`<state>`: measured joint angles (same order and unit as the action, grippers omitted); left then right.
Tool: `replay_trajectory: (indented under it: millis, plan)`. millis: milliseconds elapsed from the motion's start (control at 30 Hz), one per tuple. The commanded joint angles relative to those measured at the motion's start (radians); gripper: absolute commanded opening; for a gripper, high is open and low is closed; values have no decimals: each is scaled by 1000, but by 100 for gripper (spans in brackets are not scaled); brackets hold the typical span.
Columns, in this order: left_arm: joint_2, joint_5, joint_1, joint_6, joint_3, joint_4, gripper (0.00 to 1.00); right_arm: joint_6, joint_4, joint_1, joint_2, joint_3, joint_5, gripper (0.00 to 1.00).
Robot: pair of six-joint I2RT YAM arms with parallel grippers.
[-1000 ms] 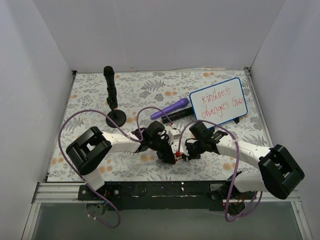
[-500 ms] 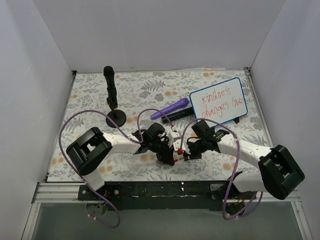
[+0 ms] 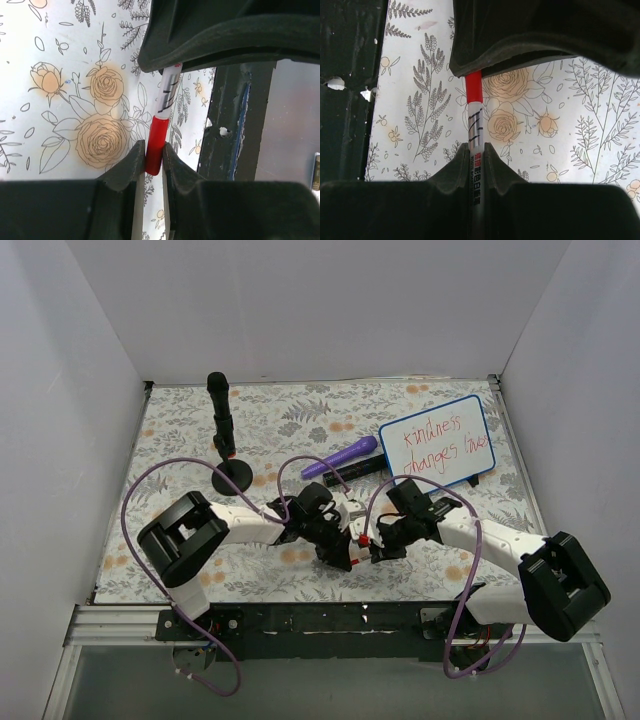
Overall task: Write a sentence on the whiteboard
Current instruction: Insert the whiteboard marker without the cap into the pen cap.
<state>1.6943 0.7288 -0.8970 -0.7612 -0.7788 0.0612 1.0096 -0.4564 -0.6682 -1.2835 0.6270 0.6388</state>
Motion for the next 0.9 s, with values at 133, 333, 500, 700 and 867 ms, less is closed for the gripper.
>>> replay_trajectory:
  millis: [133,333,500,700,867]
  plan:
    - [8,75,0,-113,-192,319,0,-20,62,-16,7,28,64,1]
    - [-18,73,1,-159,-156,423,0,-37,76,-16,15,27,61,1]
    - [-27,78,1,-253,-134,632,0,-49,88,-16,4,30,73,1]
    - [-10,98,1,-271,-203,617,0,-45,91,-10,1,28,47,1]
    - [-96,23,13,-187,-151,456,7,-37,81,30,35,28,18,1]
